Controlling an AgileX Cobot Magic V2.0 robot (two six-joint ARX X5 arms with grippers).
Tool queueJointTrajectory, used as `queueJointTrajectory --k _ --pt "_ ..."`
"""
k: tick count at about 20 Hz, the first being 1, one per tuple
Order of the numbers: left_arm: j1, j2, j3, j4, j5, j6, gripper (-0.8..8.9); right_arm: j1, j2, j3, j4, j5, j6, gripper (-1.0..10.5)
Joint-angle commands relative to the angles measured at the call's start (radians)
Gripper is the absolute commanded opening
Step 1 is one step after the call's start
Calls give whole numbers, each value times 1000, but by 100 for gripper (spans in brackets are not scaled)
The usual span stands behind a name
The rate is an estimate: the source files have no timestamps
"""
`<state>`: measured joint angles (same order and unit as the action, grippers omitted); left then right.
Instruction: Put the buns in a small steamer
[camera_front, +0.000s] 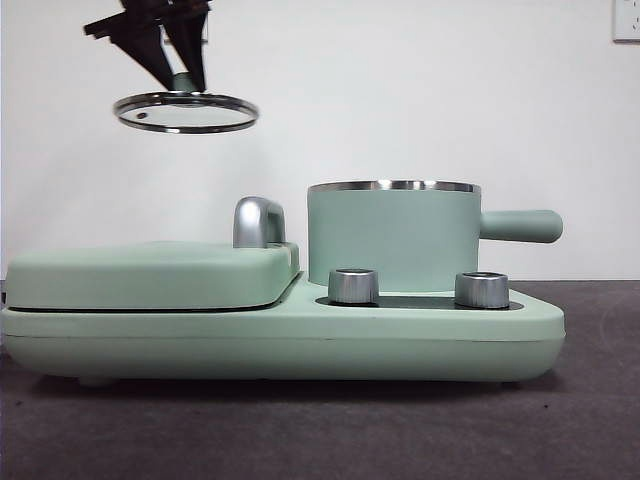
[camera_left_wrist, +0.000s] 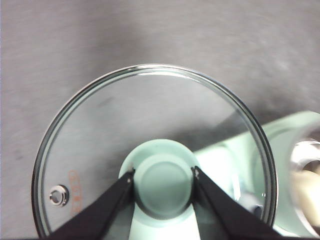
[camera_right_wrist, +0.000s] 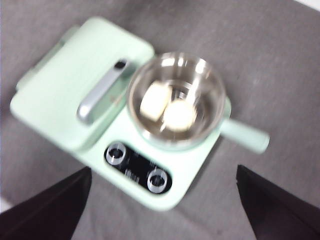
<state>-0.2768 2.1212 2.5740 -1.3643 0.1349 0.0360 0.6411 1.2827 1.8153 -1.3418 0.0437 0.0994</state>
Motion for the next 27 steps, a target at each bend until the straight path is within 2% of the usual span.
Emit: queueJointTrajectory --k 1,7,11,18,21,27 --pt "-51 -1 39 16 8 -4 113 50 -145 -161 19 10 76 464" --pt "-214 -1 39 16 8 -4 113 124 -555 -652 261 43 177 464" --pt "-321 -1 39 16 8 -3 113 123 -786 -827 302 43 186 464" --pt "-444 -1 35 6 8 -3 114 123 -1025 -863 208 28 181 464" --pt "-463 2 34 13 8 -3 113 123 -1059 -863 151 28 181 464" --pt "-472 44 34 25 8 -5 113 123 -1064 -863 190 28 177 464"
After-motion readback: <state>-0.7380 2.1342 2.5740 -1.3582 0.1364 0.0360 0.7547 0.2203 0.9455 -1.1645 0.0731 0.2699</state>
